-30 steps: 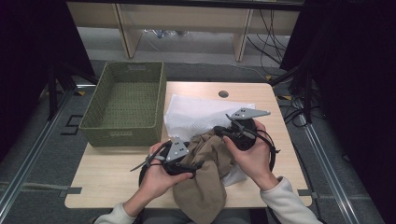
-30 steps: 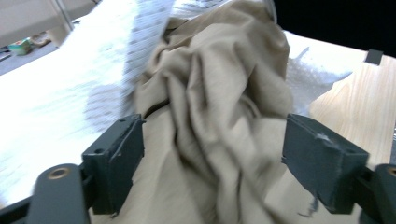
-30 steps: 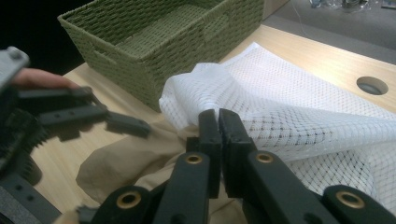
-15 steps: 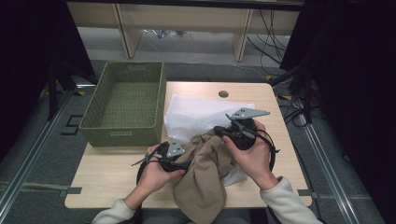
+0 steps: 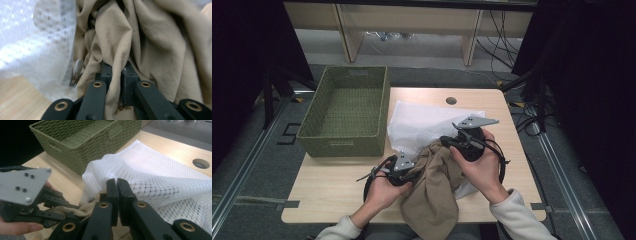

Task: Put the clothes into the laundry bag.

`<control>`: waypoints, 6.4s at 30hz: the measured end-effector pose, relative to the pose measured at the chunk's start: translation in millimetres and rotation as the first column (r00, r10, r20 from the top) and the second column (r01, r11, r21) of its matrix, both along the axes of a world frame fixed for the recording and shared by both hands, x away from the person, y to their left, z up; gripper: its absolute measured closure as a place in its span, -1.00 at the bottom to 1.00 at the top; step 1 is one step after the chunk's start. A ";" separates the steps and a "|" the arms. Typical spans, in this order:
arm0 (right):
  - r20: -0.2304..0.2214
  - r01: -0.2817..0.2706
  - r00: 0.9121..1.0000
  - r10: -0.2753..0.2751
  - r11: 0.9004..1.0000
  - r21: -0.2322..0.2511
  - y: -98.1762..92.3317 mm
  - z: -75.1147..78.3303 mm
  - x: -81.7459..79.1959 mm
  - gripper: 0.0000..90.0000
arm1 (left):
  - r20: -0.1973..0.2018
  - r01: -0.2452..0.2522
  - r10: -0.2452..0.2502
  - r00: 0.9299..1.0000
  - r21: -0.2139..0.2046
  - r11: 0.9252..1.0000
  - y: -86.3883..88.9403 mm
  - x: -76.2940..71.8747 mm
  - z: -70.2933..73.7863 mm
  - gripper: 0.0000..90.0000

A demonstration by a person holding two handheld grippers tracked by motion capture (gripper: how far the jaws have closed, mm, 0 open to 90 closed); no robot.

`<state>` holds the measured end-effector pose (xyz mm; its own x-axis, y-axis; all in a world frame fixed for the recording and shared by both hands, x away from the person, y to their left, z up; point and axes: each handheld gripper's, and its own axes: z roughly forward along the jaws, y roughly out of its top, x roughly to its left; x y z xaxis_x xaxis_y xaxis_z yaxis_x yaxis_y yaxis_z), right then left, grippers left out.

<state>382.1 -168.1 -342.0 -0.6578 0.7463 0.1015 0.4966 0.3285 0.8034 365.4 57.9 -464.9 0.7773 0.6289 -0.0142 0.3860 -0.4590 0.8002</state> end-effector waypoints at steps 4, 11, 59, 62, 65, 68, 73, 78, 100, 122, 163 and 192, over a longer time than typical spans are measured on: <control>0.010 -0.006 1.000 0.007 1.000 -0.009 0.4 -0.4 0.0 0.99 | -0.012 -0.007 0.006 1.000 -0.080 0.997 -2.2 -4.4 10.4 0.90; 0.009 -0.037 0.999 0.037 0.999 -0.015 2.8 -1.3 0.6 0.99 | -0.008 0.029 -0.031 0.999 -0.164 0.986 -14.2 -11.3 26.2 0.90; 0.033 -0.010 0.999 0.009 1.000 0.022 -2.8 0.9 3.0 0.99 | 0.134 0.007 -0.008 0.991 0.011 1.000 -76.4 37.9 -6.1 0.70; 0.020 0.009 1.000 -0.010 1.000 0.028 -3.9 0.8 3.1 0.99 | 0.145 -0.030 0.039 0.989 -0.059 0.998 -77.5 36.0 -7.3 0.60; 0.003 0.005 1.000 -0.005 0.999 0.035 -5.1 1.5 3.2 0.99 | 0.132 -0.002 0.009 0.991 -0.049 0.999 -70.2 32.0 -1.8 0.36; 0.039 -0.007 0.999 0.006 1.000 0.028 -6.7 1.2 5.7 0.99 | 0.113 -0.013 0.022 0.993 -0.076 0.997 -58.8 24.7 6.5 0.13; 0.016 0.019 1.000 -0.020 0.999 0.042 -7.7 2.3 4.9 0.99 | 0.096 -0.030 0.045 0.994 -0.155 0.987 -36.1 10.2 27.9 -0.02; 0.014 0.029 0.999 -0.030 0.999 0.031 -7.5 2.9 4.4 0.99 | 0.110 -0.010 0.030 0.993 -0.176 0.984 -28.0 -8.7 47.9 -0.13; -0.002 0.005 1.000 -0.005 1.000 0.029 -4.7 1.6 3.6 0.99 | 0.078 0.083 -0.095 0.992 0.146 0.986 -73.5 -7.5 -16.8 0.58; 0.089 -0.023 0.996 0.017 0.997 0.073 -3.3 19.8 -13.6 0.99 | 0.182 -0.117 0.142 0.973 -0.141 0.983 -47.4 18.8 39.2 0.92; 0.028 -0.006 1.000 0.005 0.999 0.033 -5.5 3.1 3.4 0.99 | 0.201 0.003 0.007 0.980 -0.052 0.999 -34.0 -17.9 23.4 -0.17; 0.002 0.004 1.000 -0.004 1.000 0.029 -2.4 1.4 1.9 0.99 | 0.128 0.036 -0.064 0.990 0.214 0.976 -64.6 -10.2 -32.9 0.45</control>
<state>384.0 -170.5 -340.6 -0.6553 0.7455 0.1218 0.4959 0.3030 0.8138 355.3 -6.8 -497.8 0.7939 0.5668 0.2202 0.2547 -0.6387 0.7261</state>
